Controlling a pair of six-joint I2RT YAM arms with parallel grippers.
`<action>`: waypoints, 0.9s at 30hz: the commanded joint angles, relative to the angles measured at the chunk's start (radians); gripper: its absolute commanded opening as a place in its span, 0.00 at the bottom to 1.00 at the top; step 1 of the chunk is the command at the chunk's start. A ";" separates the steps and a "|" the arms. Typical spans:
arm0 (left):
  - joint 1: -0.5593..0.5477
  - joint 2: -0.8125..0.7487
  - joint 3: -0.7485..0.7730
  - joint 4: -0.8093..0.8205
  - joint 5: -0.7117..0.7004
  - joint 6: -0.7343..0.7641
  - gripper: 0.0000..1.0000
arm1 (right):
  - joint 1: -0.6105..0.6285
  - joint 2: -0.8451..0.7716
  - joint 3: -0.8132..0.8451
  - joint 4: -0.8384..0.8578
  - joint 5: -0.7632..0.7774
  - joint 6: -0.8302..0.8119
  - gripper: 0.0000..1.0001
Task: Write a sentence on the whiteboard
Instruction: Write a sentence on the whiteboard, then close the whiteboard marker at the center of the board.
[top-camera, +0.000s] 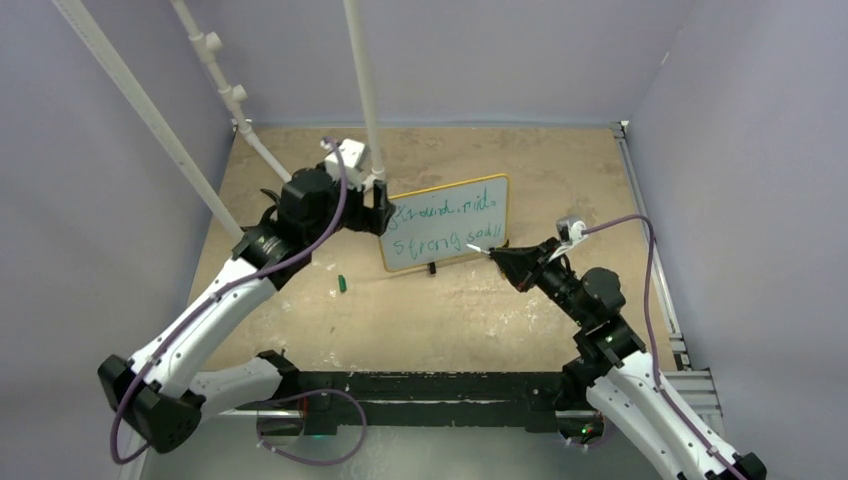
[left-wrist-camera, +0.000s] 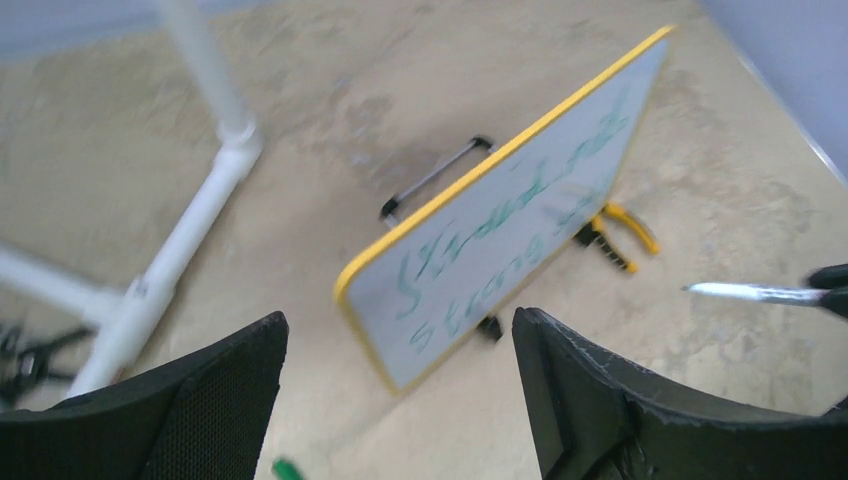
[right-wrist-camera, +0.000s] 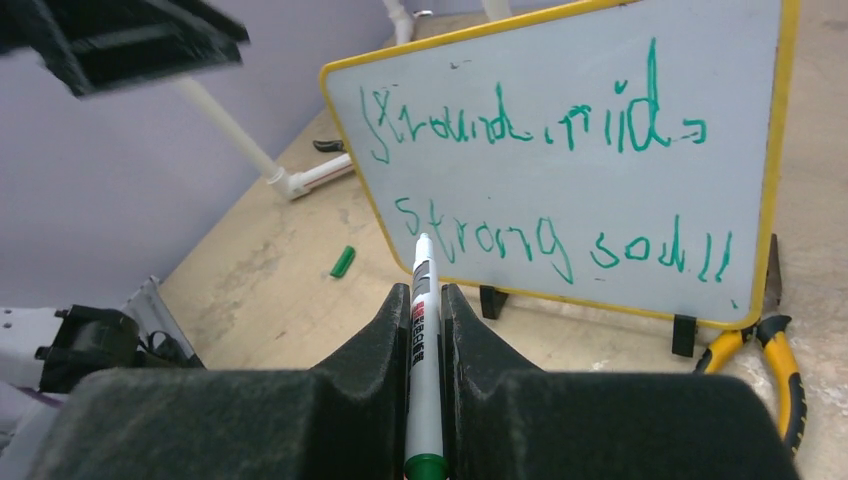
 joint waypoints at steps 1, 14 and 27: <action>0.045 -0.148 -0.210 -0.092 -0.244 -0.213 0.82 | 0.001 -0.069 -0.028 0.076 -0.065 0.001 0.00; 0.115 -0.058 -0.554 0.033 -0.357 -0.445 0.56 | 0.001 -0.116 -0.040 0.080 -0.052 0.002 0.00; 0.117 0.104 -0.625 0.092 -0.363 -0.507 0.38 | 0.000 -0.103 -0.066 0.110 -0.059 0.005 0.00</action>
